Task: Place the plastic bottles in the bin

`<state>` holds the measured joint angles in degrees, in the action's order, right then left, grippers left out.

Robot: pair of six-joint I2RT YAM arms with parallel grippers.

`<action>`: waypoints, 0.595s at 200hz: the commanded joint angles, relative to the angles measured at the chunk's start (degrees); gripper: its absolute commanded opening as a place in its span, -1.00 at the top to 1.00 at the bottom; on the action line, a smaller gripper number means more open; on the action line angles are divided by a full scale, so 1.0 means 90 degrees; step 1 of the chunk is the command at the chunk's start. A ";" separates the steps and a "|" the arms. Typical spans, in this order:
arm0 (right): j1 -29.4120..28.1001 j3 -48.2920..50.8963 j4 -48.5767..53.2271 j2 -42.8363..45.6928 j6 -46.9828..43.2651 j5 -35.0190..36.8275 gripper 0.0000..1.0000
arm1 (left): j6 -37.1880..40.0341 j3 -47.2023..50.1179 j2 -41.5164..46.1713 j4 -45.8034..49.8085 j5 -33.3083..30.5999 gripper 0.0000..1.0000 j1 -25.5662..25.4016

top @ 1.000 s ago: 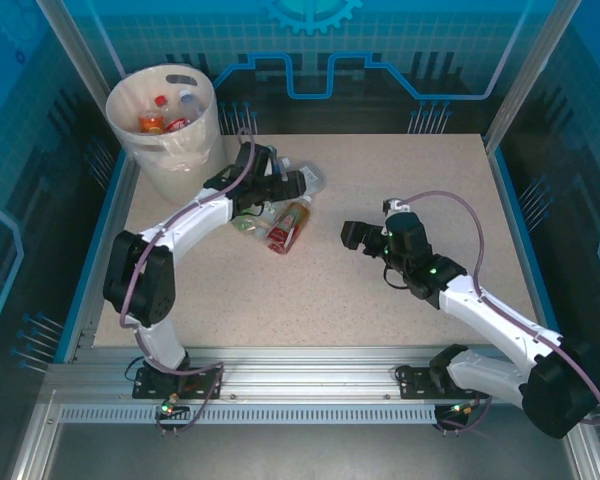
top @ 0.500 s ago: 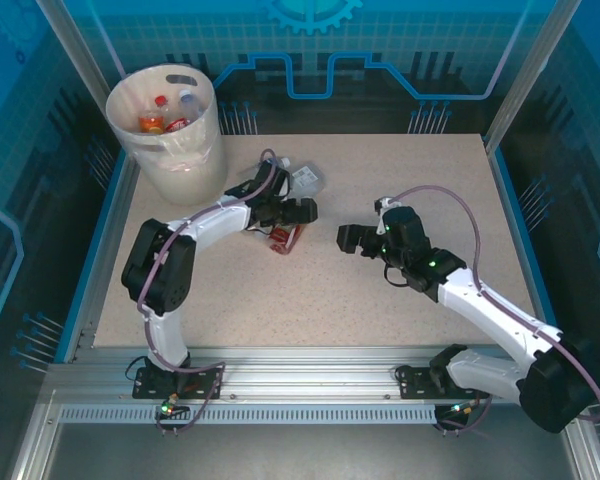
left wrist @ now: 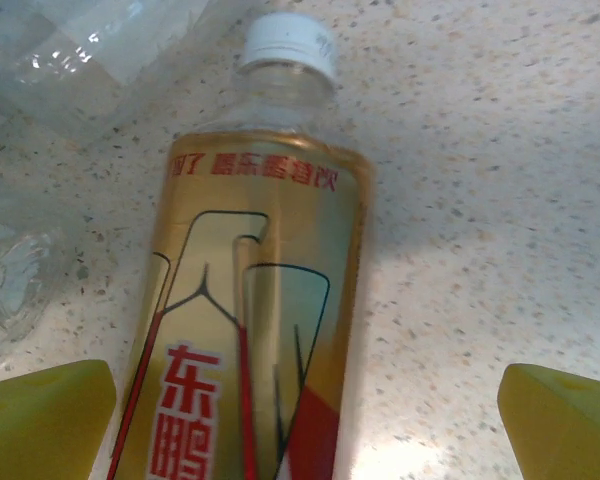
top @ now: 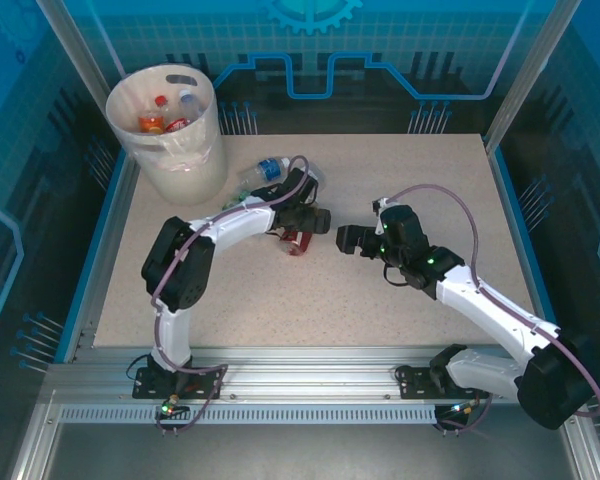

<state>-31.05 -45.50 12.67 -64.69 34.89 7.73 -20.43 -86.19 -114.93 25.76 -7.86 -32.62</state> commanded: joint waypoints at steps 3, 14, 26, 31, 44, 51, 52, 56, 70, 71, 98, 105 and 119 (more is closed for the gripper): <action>0.0082 -0.0179 0.0229 0.0038 0.0077 0.0194 -1.00 | 0.0200 -0.0244 -0.0349 0.0751 -0.0332 -0.94 0.0002; 0.0081 -0.0170 0.0244 0.0058 0.0088 0.0196 -1.00 | 0.0236 -0.0299 -0.0409 0.0752 -0.0390 -0.91 0.0007; 0.0081 -0.0141 0.0244 0.0093 0.0112 0.0203 -1.00 | 0.0286 -0.0339 -0.0465 0.0734 -0.0355 -0.87 0.0002; 0.0081 -0.0126 0.0248 0.0102 0.0122 0.0216 -1.00 | 0.0313 -0.0359 -0.0485 0.0701 -0.0280 -0.86 0.0002; 0.0085 -0.0119 0.0247 0.0124 0.0136 0.0244 -1.00 | 0.0353 -0.0373 -0.0527 0.0598 -0.0066 -0.81 -0.0003; 0.0081 -0.0121 0.0253 0.0127 0.0136 0.0247 -1.00 | 0.0359 -0.0388 -0.0557 0.0559 -0.0017 -0.80 -0.0018; 0.0081 -0.0121 0.0253 0.0127 0.0136 0.0246 -1.00 | 0.0367 -0.0391 -0.0568 0.0558 -0.0017 -0.80 -0.0018; 0.0082 -0.0126 0.0253 0.0134 0.0136 0.0251 -1.00 | 0.0369 -0.0414 -0.0594 0.0563 -0.0017 -0.79 -0.0031; 0.0082 -0.0129 0.0259 0.0145 0.0136 0.0253 -1.00 | 0.0394 -0.0559 -0.0732 0.0649 -0.0061 -0.76 -0.0065; 0.0081 -0.0130 0.0261 0.0146 0.0136 0.0249 -1.00 | 0.0389 -0.0574 -0.0744 0.0666 -0.0068 -0.76 -0.0061; 0.0081 -0.0083 0.0217 0.0185 0.0151 0.0248 -1.00 | 0.0470 -0.0883 -0.0999 0.0855 -0.0166 -0.72 -0.0155; 0.0079 -0.0051 0.0181 0.0202 0.0180 0.0259 -1.00 | 0.0496 -0.0936 -0.1023 0.0894 -0.0186 -0.70 -0.0178; 0.0081 0.0010 0.0091 0.0233 0.0195 0.0299 -1.00 | 0.0508 -0.0989 -0.1058 0.0929 -0.0216 -0.64 -0.0224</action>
<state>-31.05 -45.50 13.91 -64.18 35.81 9.02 -17.43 -92.92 -123.00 31.14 -9.23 -33.52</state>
